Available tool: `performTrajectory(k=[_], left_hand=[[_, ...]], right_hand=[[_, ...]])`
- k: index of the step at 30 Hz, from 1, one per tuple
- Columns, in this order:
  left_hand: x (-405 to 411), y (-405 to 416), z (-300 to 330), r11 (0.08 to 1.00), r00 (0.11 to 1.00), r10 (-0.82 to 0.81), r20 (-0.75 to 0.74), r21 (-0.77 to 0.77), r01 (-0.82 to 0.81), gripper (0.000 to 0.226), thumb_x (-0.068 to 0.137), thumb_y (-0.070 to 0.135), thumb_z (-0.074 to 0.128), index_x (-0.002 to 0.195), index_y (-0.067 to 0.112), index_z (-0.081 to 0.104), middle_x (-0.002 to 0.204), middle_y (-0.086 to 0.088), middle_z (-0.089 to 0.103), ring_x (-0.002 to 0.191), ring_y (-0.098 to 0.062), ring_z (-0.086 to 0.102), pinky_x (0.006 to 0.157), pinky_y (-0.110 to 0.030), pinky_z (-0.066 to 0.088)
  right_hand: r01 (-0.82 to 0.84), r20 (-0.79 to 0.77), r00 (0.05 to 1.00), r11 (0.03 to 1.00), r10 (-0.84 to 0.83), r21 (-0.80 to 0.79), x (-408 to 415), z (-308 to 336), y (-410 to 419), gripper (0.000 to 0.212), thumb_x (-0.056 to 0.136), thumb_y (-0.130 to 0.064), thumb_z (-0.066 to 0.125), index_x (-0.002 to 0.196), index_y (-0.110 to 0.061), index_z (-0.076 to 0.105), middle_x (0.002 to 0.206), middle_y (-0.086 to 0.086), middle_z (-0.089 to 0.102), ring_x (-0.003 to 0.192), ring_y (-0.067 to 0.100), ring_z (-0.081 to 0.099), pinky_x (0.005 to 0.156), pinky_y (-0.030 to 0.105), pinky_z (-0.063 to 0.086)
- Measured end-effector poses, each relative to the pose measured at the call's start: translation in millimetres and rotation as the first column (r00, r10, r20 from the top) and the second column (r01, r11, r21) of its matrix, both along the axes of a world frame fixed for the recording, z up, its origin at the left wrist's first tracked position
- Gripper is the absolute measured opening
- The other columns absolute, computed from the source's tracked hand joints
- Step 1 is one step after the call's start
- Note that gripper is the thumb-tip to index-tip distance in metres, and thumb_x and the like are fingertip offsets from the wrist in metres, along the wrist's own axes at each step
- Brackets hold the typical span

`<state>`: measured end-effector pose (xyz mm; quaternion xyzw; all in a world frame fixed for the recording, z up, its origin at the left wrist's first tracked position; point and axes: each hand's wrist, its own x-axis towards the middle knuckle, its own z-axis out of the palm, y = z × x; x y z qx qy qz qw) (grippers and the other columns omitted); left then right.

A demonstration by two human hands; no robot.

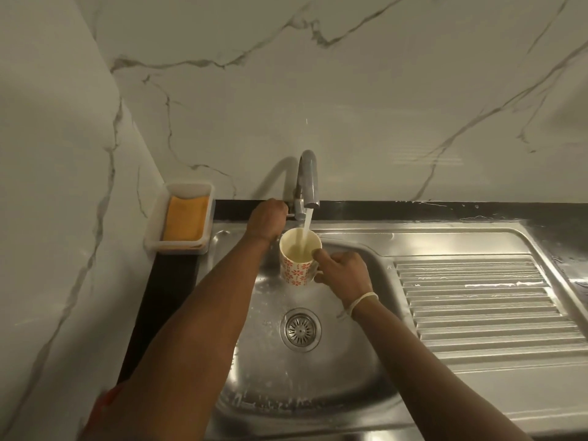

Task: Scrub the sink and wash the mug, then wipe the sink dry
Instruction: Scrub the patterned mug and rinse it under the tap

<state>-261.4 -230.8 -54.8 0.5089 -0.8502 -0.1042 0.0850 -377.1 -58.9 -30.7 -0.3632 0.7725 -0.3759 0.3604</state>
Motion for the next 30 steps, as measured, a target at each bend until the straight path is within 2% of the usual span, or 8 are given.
performTrajectory(k=[3,6,9,14,21,25,28,30], left_hand=[[-1.5,-0.7,-3.2,0.999,1.0,-0.016,0.019,-0.031,0.016,0.018,0.091,0.006,0.052,0.082,0.004,0.068,0.085,-0.015,0.069,0.08,-0.031,0.066,0.066,-0.034,0.046],[-2.1,-3.3,-5.6,0.999,0.999,-0.029,0.023,-0.042,0.03,0.019,0.092,0.007,0.05,0.085,0.004,0.068,0.089,-0.014,0.069,0.083,-0.031,0.066,0.068,-0.036,0.049],[-2.3,-5.6,-6.3,0.996,0.997,-0.054,0.054,-0.067,0.057,0.019,0.093,0.008,0.049,0.09,0.005,0.068,0.09,-0.014,0.069,0.084,-0.032,0.066,0.069,-0.037,0.05],[-1.9,-6.8,-8.0,0.991,0.993,-0.076,0.085,-0.099,0.085,0.017,0.09,0.005,0.052,0.083,0.005,0.067,0.085,-0.013,0.068,0.078,-0.03,0.066,0.066,-0.035,0.049],[-2.1,-9.0,-9.4,0.988,0.99,-0.084,0.11,-0.117,0.097,0.018,0.092,0.003,0.05,0.089,0.004,0.068,0.089,-0.015,0.067,0.082,-0.03,0.065,0.07,-0.036,0.05],[-3.8,-9.7,-10.1,0.984,0.986,-0.088,0.138,-0.143,0.108,0.02,0.094,0.007,0.049,0.095,0.003,0.068,0.094,-0.015,0.068,0.087,-0.032,0.066,0.069,-0.035,0.048],[-3.6,-11.0,-10.1,0.982,0.984,-0.09,0.152,-0.151,0.114,0.018,0.094,0.008,0.051,0.095,0.004,0.068,0.094,-0.015,0.068,0.086,-0.031,0.067,0.069,-0.036,0.05],[-3.4,-10.8,-9.6,0.982,0.984,-0.093,0.151,-0.147,0.116,0.019,0.094,0.008,0.05,0.094,0.003,0.068,0.092,-0.015,0.068,0.085,-0.032,0.067,0.069,-0.036,0.05]], right_hand=[[0.035,0.058,0.998,0.999,-0.035,-0.007,2.4,-4.0,-2.1,0.043,0.086,-0.038,0.065,0.06,-0.004,0.07,0.06,0.006,0.072,0.067,0.024,0.074,0.062,0.032,0.056],[0.065,0.104,0.993,0.998,-0.062,-0.019,3.9,-10.7,-5.3,0.043,0.084,-0.038,0.066,0.052,-0.009,0.066,0.058,0.007,0.07,0.068,0.028,0.074,0.073,0.044,0.062],[0.072,0.137,0.988,0.997,-0.07,-0.012,4.7,-14.4,-6.5,0.045,0.083,-0.041,0.066,0.06,-0.003,0.07,0.062,0.008,0.073,0.068,0.025,0.075,0.077,0.05,0.061],[0.121,0.18,0.976,0.993,-0.119,0.002,5.9,-17.4,-4.6,0.045,0.084,-0.04,0.07,0.061,-0.002,0.068,0.064,0.011,0.073,0.067,0.024,0.075,0.078,0.053,0.06],[0.159,0.205,0.966,0.987,-0.157,0.007,6.6,-18.7,-0.7,0.05,0.086,-0.043,0.071,0.067,0.003,0.07,0.067,0.009,0.074,0.07,0.028,0.075,0.08,0.054,0.06],[0.161,0.231,0.961,0.987,-0.152,-0.02,8.2,-15.8,1.2,0.051,0.084,-0.046,0.073,0.058,-0.003,0.067,0.067,0.011,0.074,0.071,0.029,0.075,0.081,0.054,0.059],[0.146,0.228,0.965,0.988,-0.133,-0.044,8.1,-13.2,2.6,0.06,0.084,-0.048,0.073,0.07,0.01,0.066,0.07,0.017,0.073,0.07,0.021,0.075,0.082,0.053,0.059],[0.128,0.208,0.972,0.99,-0.113,-0.059,8.1,-12.6,4.0,0.061,0.085,-0.049,0.072,0.073,0.011,0.067,0.069,0.016,0.073,0.069,0.019,0.075,0.081,0.051,0.06]])
